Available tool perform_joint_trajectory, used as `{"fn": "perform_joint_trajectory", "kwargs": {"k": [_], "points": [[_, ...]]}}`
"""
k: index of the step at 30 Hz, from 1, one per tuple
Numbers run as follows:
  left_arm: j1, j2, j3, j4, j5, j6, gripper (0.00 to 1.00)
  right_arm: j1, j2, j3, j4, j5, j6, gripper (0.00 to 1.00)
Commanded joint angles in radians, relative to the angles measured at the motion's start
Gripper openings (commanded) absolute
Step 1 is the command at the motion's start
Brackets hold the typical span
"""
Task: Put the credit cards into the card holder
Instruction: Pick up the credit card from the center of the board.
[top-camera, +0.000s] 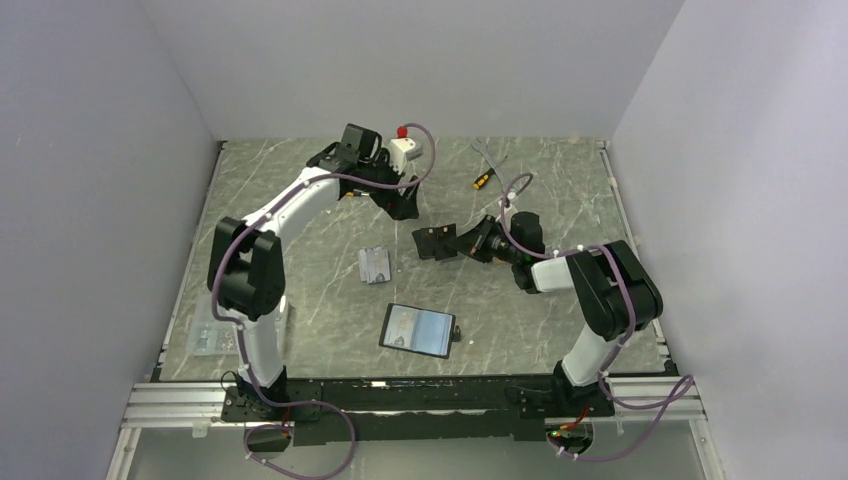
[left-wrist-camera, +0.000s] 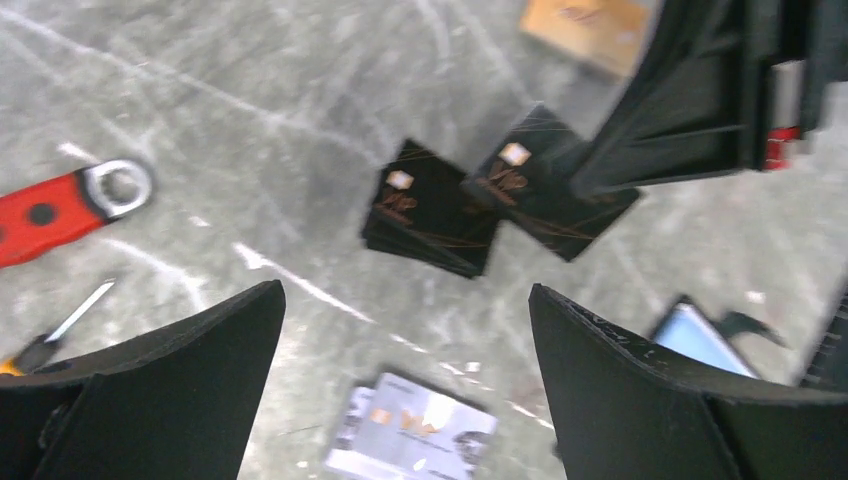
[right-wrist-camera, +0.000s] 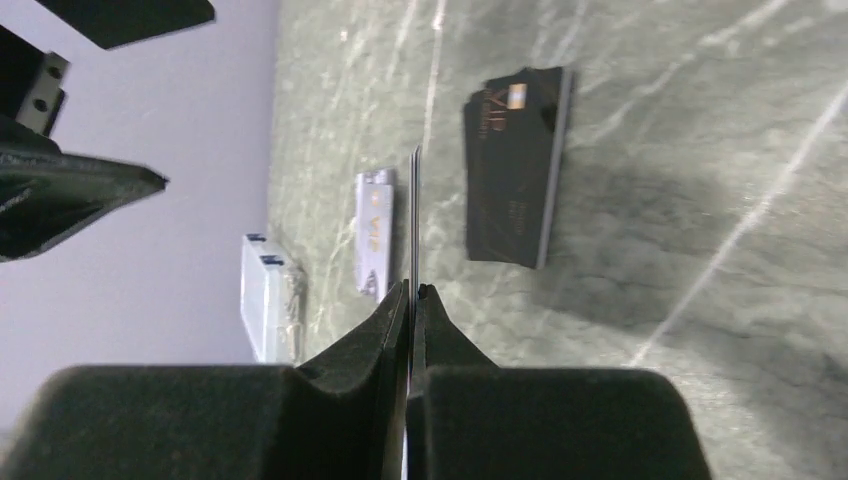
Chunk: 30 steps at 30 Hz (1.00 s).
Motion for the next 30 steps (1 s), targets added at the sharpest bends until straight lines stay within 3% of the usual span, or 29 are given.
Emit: {"fn": "perform_joint_trajectory", "kwargs": {"k": [1, 4, 13, 26, 30], "points": [[0.016, -0.074, -0.112, 0.080, 0.307, -0.222, 0.99, 0.000, -0.095, -0.013, 0.086, -0.071, 0.012, 0.00], [0.032, -0.124, -0.253, 0.275, 0.444, -0.409, 0.99, 0.000, -0.137, -0.013, 0.093, -0.080, 0.026, 0.00], [0.033, -0.181, -0.486, 0.746, 0.584, -0.830, 0.97, 0.015, -0.154, 0.019, 0.141, -0.094, 0.080, 0.00], [0.039, -0.133, -0.544, 1.065, 0.608, -1.047, 0.95, 0.081, -0.095, 0.025, 0.264, -0.096, 0.166, 0.00], [0.039, -0.144, -0.556, 1.094, 0.622, -1.075, 0.92, 0.094, -0.085, 0.030, 0.262, -0.079, 0.164, 0.00]]}}
